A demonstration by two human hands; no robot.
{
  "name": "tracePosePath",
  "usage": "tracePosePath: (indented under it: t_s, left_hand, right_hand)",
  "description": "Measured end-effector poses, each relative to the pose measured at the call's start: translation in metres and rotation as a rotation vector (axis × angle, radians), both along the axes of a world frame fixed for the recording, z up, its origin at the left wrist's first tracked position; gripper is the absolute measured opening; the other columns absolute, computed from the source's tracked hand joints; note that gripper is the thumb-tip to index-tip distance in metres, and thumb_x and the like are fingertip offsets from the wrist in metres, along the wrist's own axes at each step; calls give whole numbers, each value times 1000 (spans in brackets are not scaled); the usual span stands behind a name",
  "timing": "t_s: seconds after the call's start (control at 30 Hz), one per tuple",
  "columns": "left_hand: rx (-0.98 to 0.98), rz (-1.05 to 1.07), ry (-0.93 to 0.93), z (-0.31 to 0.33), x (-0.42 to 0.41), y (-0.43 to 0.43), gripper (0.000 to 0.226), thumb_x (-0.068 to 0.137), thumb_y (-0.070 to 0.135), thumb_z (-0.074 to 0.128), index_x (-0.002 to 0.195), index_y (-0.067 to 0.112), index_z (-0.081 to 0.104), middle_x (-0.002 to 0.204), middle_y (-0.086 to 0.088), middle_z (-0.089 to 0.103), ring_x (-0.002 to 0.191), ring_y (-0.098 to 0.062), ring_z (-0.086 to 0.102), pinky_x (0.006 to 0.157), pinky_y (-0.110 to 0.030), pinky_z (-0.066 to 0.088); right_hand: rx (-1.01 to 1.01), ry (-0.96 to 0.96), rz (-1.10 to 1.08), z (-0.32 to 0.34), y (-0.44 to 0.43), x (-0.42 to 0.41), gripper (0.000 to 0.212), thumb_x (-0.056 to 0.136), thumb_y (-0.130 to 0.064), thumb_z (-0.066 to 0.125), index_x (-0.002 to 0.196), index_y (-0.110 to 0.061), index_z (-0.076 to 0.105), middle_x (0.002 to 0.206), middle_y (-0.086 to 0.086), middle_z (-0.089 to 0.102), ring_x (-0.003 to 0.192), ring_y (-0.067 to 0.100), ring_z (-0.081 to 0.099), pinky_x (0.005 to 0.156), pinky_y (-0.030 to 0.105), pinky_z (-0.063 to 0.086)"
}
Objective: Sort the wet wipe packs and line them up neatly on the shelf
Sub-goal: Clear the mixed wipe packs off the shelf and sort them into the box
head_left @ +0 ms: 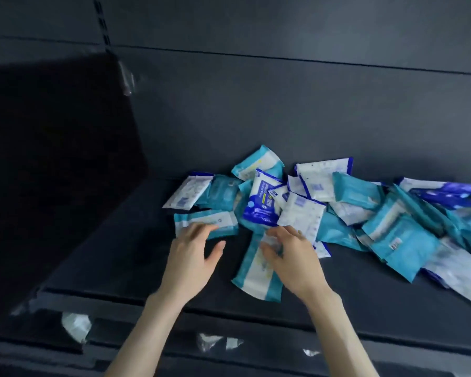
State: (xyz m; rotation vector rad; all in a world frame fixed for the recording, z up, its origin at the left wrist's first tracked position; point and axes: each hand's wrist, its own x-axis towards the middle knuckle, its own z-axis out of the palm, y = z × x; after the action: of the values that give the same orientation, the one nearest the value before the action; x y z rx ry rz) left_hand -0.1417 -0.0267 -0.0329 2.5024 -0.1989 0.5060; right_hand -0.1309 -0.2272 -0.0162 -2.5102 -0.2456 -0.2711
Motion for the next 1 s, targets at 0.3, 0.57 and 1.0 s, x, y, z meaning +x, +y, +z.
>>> tracePosePath:
  t_s: [0.3,0.57,1.0]
  left_hand:
    - [356,86,312,-1,77,16,74,87,67,39,144,20,30,144,1,37,131,-22,29,101,-36,27]
    - [48,-4,337,3,82,26,68,64,68,70,101,17,45,99,5,58,95,-17,58,77,-31,44]
    - [-344,-45,253,18,96,58,31,85,35,66,94,9,54,85,2,64,80,-17,64,70,-36,51]
  right_hand:
    - [-317,-28,9,-18,15,53,60,77,-58,66,119,-16,60,112,1,53,107,26,49,93,35,38]
    - [-285,-371,-104,-38,23,64,46,75,-64,48,71,-19,54,71,-5,53,67,23,52,67,29,30]
    - [-208,-349,-111,-33,51,74,25,75,-33,76,70,-17,57,68,-5,60,66,23,56,69,28,28]
